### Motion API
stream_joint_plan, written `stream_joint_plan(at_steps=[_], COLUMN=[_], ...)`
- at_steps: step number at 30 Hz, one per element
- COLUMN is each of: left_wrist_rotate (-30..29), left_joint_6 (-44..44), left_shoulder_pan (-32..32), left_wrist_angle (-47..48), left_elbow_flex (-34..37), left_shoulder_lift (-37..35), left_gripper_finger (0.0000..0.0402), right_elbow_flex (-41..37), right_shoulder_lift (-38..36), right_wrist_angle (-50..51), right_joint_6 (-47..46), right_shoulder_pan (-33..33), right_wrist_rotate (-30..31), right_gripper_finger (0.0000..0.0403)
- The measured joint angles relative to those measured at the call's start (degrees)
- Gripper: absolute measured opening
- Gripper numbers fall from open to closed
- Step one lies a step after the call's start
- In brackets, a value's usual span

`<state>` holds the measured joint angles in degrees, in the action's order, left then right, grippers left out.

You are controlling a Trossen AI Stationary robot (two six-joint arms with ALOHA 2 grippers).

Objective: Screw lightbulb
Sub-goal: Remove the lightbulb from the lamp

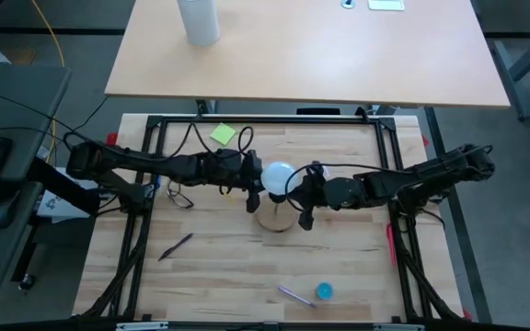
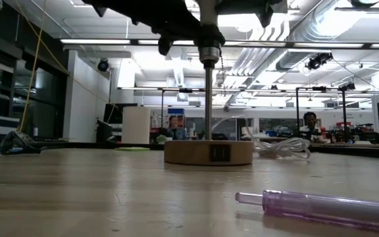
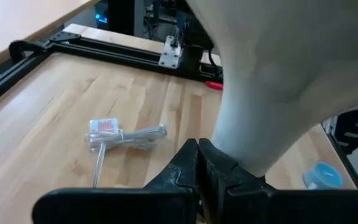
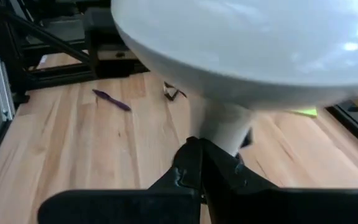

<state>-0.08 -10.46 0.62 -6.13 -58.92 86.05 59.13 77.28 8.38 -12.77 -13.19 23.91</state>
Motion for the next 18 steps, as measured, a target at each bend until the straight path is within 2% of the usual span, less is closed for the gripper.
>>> stream_joint_plan(at_steps=[9,14,18], left_wrist_rotate=[1.9,1.0,-2.5], left_joint_6=[0.1,2.1,4.0], left_shoulder_pan=[-1.3,-1.2,-1.2], left_wrist_angle=[10.0,15.6,19.7], left_elbow_flex=[0.0,0.0,0.0], left_shoulder_lift=[-5.3,-7.8,-8.5], left_gripper_finger=[0.0,0.0,0.0], right_elbow_flex=[0.0,0.0,0.0], right_shoulder_lift=[0.0,-1.2,-4.1], right_wrist_angle=[3.7,5.2,9.0], right_joint_6=[1.3,-0.2,-0.2], right_shoulder_pan=[0.9,0.9,0.7], right_wrist_rotate=[3.7,2.0,1.0], right_gripper_finger=[0.0,0.0,0.0])
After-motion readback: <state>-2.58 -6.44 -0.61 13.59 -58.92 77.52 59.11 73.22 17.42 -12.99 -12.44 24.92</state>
